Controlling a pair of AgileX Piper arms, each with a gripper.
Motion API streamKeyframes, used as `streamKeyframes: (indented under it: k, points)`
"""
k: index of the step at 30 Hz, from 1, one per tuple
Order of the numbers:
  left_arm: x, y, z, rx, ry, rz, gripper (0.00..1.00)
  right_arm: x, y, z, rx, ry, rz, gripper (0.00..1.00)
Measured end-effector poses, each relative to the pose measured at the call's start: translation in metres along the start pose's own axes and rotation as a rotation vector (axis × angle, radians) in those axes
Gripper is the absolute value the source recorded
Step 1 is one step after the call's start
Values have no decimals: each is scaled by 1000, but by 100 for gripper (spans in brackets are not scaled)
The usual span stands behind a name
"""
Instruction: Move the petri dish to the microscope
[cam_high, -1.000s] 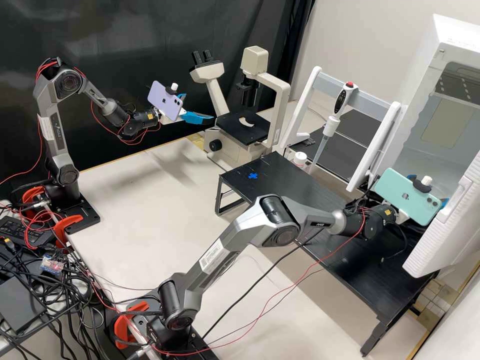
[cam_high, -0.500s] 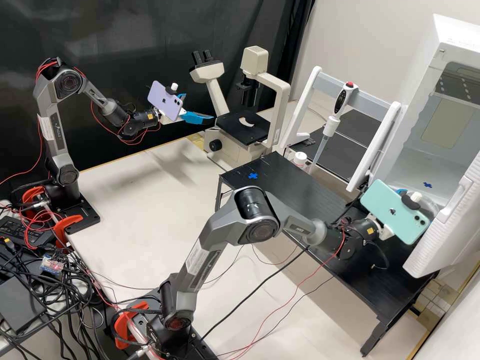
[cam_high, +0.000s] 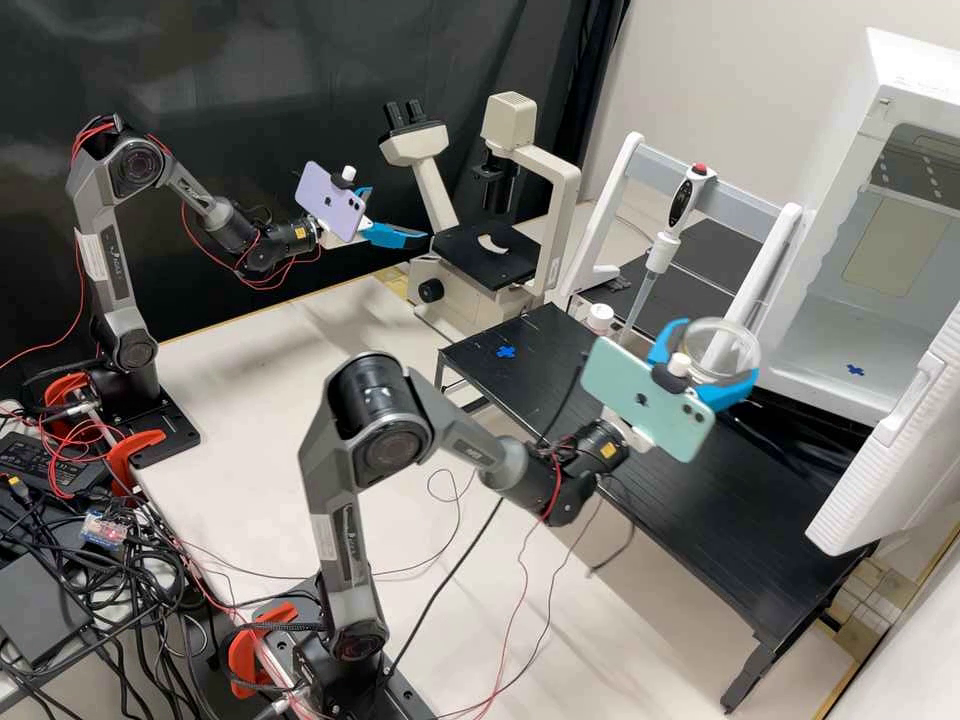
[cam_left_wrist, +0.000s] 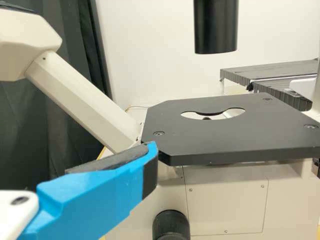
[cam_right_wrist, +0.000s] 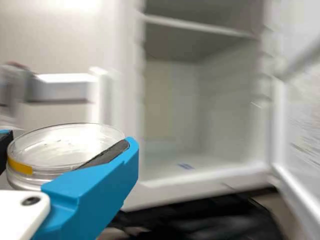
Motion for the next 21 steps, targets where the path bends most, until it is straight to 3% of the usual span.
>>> streamKeyframes:
  k: [5, 9, 12, 16, 21]
  points:
    - [0, 0, 0, 0, 0, 0, 100, -19, -32, -47, -3, 107, -81, 0]
    - [0, 0, 0, 0, 0, 0, 100, -30, -62, -87, -48, 245, -182, 0]
    - [0, 0, 0, 0, 0, 0, 100, -35, -84, -109, -66, 298, -247, 0]
    - [0, 0, 0, 0, 0, 0, 100, -34, -105, -125, -100, 295, -304, 0]
    - [0, 0, 0, 0, 0, 0, 100, -23, -137, -147, -108, 278, -364, 0]
